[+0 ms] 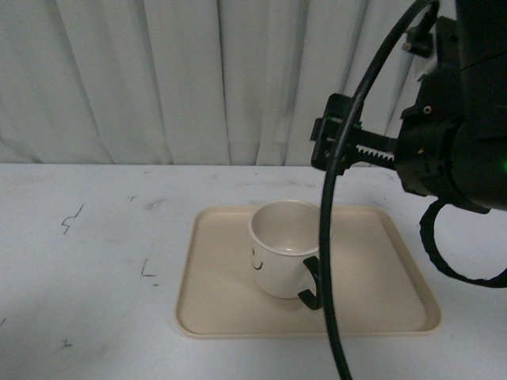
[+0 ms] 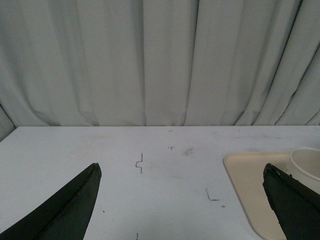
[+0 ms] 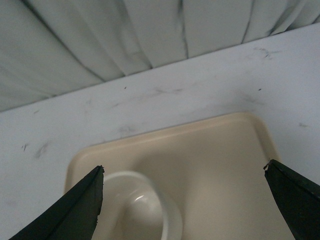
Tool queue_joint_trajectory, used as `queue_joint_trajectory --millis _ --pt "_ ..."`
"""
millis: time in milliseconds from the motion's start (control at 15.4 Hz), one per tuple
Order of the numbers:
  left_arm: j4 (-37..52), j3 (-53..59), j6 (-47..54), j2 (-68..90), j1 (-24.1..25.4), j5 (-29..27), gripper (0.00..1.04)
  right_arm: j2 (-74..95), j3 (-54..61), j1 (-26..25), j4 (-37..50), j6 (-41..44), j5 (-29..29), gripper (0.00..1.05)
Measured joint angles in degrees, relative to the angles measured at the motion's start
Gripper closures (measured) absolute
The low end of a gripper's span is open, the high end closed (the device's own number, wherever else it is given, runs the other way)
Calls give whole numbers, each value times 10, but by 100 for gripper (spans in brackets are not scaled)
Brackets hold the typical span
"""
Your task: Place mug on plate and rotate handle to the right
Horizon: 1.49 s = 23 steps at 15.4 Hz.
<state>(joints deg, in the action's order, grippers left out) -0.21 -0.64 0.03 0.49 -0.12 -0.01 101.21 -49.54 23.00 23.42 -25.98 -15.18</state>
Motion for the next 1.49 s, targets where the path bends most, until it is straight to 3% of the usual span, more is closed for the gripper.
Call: queue_joint_trajectory --millis 130,454,713,908,1491 --pt "0 0 0 0 0 0 7 12 -1 10 2 8 -5 6" --pt "0 0 0 0 0 0 7 56 -18 5 29 11 -87 6" --pt "0 0 0 0 0 0 7 58 -38 27 -52 -22 -4 6" --pt "0 0 0 0 0 0 7 64 -49 65 -109 -30 -7 6" --pt "0 0 0 0 0 0 7 121 -97 69 -147 -47 -42 6"
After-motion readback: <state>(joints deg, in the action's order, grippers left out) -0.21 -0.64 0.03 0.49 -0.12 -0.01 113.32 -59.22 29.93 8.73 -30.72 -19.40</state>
